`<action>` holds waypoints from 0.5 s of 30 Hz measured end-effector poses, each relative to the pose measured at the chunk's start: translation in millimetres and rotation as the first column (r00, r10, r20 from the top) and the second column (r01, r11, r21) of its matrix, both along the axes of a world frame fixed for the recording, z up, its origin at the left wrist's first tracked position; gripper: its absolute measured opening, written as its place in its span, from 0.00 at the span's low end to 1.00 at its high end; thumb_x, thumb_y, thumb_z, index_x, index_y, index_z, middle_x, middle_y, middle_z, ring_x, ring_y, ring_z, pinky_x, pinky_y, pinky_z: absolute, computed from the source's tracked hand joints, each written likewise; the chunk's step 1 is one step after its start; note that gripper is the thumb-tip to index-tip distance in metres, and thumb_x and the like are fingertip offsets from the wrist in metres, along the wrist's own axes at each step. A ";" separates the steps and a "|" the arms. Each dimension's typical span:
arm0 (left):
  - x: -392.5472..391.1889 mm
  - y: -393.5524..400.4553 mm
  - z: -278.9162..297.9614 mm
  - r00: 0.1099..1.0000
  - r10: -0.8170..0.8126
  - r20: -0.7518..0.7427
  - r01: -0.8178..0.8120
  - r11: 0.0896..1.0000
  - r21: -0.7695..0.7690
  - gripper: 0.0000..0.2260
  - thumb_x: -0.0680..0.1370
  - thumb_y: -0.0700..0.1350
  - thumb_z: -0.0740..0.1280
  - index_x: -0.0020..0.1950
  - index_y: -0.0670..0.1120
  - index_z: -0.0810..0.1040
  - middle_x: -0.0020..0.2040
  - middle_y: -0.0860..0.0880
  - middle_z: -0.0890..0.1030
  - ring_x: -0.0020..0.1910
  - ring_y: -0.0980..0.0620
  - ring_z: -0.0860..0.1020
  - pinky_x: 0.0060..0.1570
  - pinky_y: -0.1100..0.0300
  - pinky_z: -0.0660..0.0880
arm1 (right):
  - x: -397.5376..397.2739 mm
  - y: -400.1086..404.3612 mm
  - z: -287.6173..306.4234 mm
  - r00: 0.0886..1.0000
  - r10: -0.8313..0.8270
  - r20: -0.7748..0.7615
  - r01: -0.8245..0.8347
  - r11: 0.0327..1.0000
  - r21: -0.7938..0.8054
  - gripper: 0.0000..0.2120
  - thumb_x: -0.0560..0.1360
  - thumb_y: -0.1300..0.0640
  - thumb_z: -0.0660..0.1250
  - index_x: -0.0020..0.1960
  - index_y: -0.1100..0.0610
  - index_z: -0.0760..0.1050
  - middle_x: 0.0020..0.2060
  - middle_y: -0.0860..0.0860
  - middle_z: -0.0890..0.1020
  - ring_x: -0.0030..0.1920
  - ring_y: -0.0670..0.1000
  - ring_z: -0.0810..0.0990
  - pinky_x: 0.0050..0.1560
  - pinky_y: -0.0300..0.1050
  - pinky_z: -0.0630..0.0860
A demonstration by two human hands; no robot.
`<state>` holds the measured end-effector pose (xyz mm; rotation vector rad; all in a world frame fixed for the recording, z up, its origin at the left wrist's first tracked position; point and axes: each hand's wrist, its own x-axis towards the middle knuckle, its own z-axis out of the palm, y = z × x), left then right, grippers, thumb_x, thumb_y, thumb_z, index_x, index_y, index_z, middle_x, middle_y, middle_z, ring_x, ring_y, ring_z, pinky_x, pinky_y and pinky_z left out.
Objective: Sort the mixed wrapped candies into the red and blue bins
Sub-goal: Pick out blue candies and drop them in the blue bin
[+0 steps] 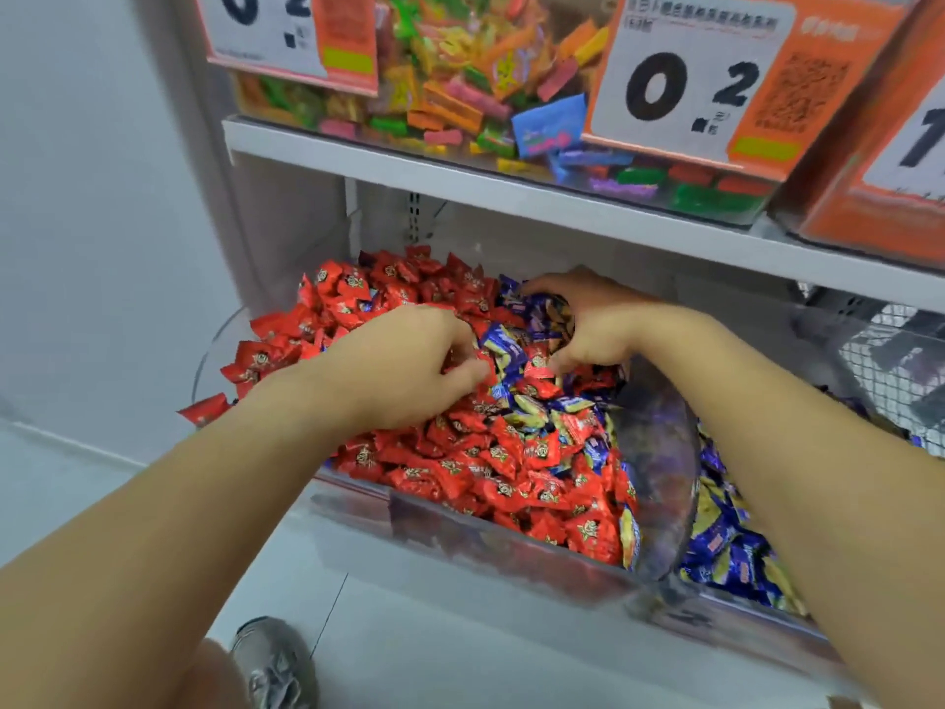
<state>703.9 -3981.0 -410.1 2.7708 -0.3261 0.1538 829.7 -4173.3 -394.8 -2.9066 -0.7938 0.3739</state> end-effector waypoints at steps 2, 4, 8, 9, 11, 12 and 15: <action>0.0 -1.6 1.0 1.000 0.009 -0.014 -0.009 1.000 0.000 0.12 0.79 0.57 0.63 0.47 0.49 0.79 0.42 0.54 0.79 0.41 0.53 0.76 0.42 0.57 0.72 | 1.7 1.9 -6.2 1.000 -0.001 -0.019 0.000 0.998 -0.064 0.49 0.64 0.52 0.82 0.77 0.42 0.58 0.72 0.54 0.65 0.63 0.58 0.75 0.62 0.54 0.77; -0.7 -4.5 1.3 0.999 0.023 -0.031 -0.024 1.000 -0.013 0.11 0.80 0.56 0.64 0.51 0.49 0.77 0.44 0.54 0.77 0.40 0.55 0.74 0.42 0.57 0.70 | -3.5 2.2 -6.9 0.999 0.009 -0.047 -0.013 0.997 -0.079 0.45 0.64 0.54 0.80 0.74 0.39 0.61 0.69 0.54 0.66 0.61 0.58 0.75 0.59 0.54 0.78; -2.9 -9.8 2.3 0.997 0.031 -0.068 -0.037 0.996 -0.082 0.17 0.81 0.46 0.61 0.69 0.46 0.65 0.66 0.46 0.73 0.58 0.46 0.75 0.58 0.50 0.73 | -19.3 -5.3 -2.8 0.989 0.084 -0.125 -0.089 0.995 -0.034 0.37 0.65 0.61 0.76 0.68 0.40 0.68 0.63 0.52 0.72 0.55 0.54 0.77 0.57 0.55 0.78; -3.7 -10.6 2.9 0.997 0.026 -0.072 -0.032 0.996 -0.078 0.20 0.80 0.44 0.61 0.71 0.46 0.63 0.69 0.46 0.70 0.63 0.45 0.74 0.62 0.48 0.72 | -25.5 -8.0 0.6 0.979 0.123 -0.161 -0.130 0.991 -0.032 0.36 0.65 0.61 0.76 0.68 0.39 0.68 0.64 0.50 0.73 0.57 0.53 0.77 0.60 0.53 0.76; -5.0 -12.7 4.1 0.997 0.018 -0.080 -0.023 0.998 -0.060 0.22 0.79 0.43 0.61 0.72 0.46 0.63 0.69 0.46 0.70 0.65 0.45 0.72 0.63 0.46 0.71 | -36.9 -13.4 13.4 0.950 0.201 -0.240 -0.213 0.977 -0.025 0.37 0.65 0.59 0.77 0.68 0.36 0.68 0.67 0.45 0.72 0.61 0.51 0.77 0.64 0.51 0.74; -5.7 -13.7 4.3 0.996 0.016 -0.089 -0.020 0.999 -0.048 0.23 0.78 0.43 0.62 0.72 0.47 0.63 0.69 0.46 0.70 0.65 0.45 0.72 0.63 0.45 0.71 | -38.0 -17.1 20.5 0.934 0.213 -0.285 -0.224 0.975 -0.005 0.38 0.66 0.59 0.77 0.68 0.34 0.67 0.67 0.43 0.72 0.62 0.50 0.78 0.64 0.50 0.74; -7.3 -15.6 4.7 0.991 0.014 -0.130 -0.016 1.000 -0.013 0.25 0.78 0.46 0.63 0.74 0.48 0.62 0.70 0.47 0.69 0.66 0.46 0.71 0.64 0.46 0.70 | -24.9 -24.9 32.8 0.946 0.110 -0.306 -0.074 0.989 0.130 0.36 0.67 0.61 0.76 0.65 0.30 0.69 0.65 0.44 0.74 0.58 0.51 0.81 0.59 0.54 0.80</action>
